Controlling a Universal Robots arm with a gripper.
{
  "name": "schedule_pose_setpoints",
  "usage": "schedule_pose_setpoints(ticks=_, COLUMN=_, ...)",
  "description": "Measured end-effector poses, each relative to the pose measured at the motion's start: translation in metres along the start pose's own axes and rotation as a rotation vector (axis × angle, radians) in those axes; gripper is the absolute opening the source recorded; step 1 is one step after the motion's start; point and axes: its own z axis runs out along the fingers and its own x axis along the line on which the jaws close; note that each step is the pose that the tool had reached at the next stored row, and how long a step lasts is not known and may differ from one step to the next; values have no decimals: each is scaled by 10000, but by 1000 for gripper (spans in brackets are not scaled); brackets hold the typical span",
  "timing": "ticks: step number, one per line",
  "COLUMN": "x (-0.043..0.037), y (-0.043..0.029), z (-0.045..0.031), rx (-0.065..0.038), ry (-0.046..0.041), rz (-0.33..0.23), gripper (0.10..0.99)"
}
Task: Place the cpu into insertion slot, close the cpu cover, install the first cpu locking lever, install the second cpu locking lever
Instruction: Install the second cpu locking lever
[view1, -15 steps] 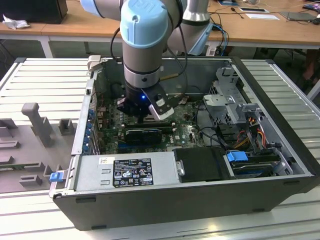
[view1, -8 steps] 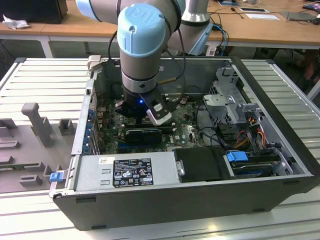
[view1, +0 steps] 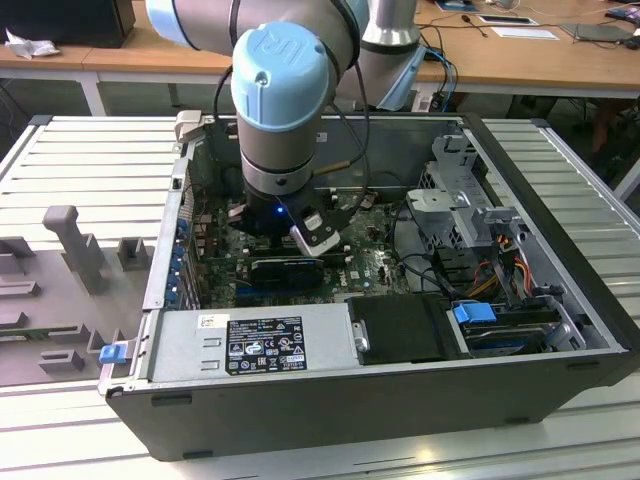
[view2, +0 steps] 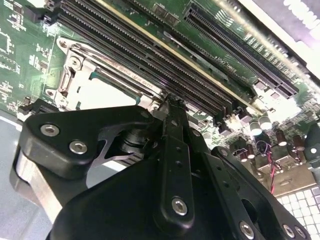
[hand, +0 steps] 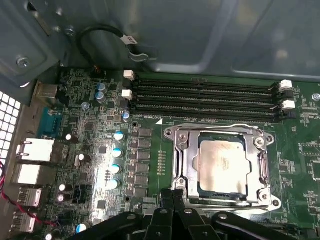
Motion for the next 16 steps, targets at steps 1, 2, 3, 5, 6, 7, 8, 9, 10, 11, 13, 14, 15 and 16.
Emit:
schedule_pose_setpoints(ticks=1, x=7, y=-4, z=11, rx=-69, ry=-3, rz=-1, gripper=106)
schedule_pose_setpoints(ticks=2, x=11, y=-6, z=24, rx=-126, ry=-8, rz=-2, gripper=106)
schedule_pose_setpoints(ticks=3, x=15, y=-8, z=32, rx=-150, ry=-9, rz=-1, gripper=106)
schedule_pose_setpoints(ticks=5, x=19, y=-10, z=36, rx=-167, ry=-9, rz=-1, gripper=106)
schedule_pose_setpoints(ticks=6, x=20, y=-6, z=21, rx=-166, ry=-9, rz=-2, gripper=106)
schedule_pose_setpoints(ticks=7, x=19, y=8, z=-22, rx=-168, ry=-9, rz=-2, gripper=106)
schedule_pose_setpoints(ticks=8, x=19, y=16, z=-48, rx=-168, ry=-9, rz=-1, gripper=106)
schedule_pose_setpoints(ticks=9, x=18, y=29, z=-90, rx=-168, ry=-10, rz=-1, gripper=106)
schedule_pose_setpoints(ticks=10, x=18, y=41, z=-126, rx=-169, ry=-9, rz=-1, gripper=106)
schedule_pose_setpoints(ticks=11, x=18, y=49, z=-151, rx=-167, ry=-8, rz=0, gripper=106)
schedule_pose_setpoints(ticks=13, x=17, y=70, z=-217, rx=-168, ry=-6, rz=1, gripper=106)
schedule_pose_setpoints(ticks=14, x=17, y=74, z=-231, rx=-167, ry=-4, rz=1, gripper=106)
schedule_pose_setpoints(ticks=15, x=16, y=74, z=-232, rx=-169, ry=-5, rz=0, gripper=106)
schedule_pose_setpoints(ticks=16, x=16, y=75, z=-232, rx=-171, ry=-6, rz=1, gripper=106)
